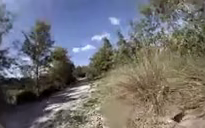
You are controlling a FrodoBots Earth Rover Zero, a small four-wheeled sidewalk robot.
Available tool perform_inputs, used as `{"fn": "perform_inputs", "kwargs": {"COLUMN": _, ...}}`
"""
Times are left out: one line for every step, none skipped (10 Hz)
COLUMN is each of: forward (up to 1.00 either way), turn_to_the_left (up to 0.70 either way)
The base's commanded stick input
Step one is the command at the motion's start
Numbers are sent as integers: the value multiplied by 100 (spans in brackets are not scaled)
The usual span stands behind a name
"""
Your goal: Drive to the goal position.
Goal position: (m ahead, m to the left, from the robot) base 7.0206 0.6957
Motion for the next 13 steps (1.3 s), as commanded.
{"fn": "perform_inputs", "kwargs": {"forward": 85, "turn_to_the_left": 34}}
{"fn": "perform_inputs", "kwargs": {"forward": 85, "turn_to_the_left": 34}}
{"fn": "perform_inputs", "kwargs": {"forward": 85, "turn_to_the_left": 34}}
{"fn": "perform_inputs", "kwargs": {"forward": 85, "turn_to_the_left": 34}}
{"fn": "perform_inputs", "kwargs": {"forward": 85, "turn_to_the_left": 34}}
{"fn": "perform_inputs", "kwargs": {"forward": 85, "turn_to_the_left": 30}}
{"fn": "perform_inputs", "kwargs": {"forward": 85, "turn_to_the_left": 8}}
{"fn": "perform_inputs", "kwargs": {"forward": 85, "turn_to_the_left": 0}}
{"fn": "perform_inputs", "kwargs": {"forward": 85, "turn_to_the_left": 0}}
{"fn": "perform_inputs", "kwargs": {"forward": 85, "turn_to_the_left": 0}}
{"fn": "perform_inputs", "kwargs": {"forward": 85, "turn_to_the_left": 0}}
{"fn": "perform_inputs", "kwargs": {"forward": 85, "turn_to_the_left": 0}}
{"fn": "perform_inputs", "kwargs": {"forward": 85, "turn_to_the_left": 0}}
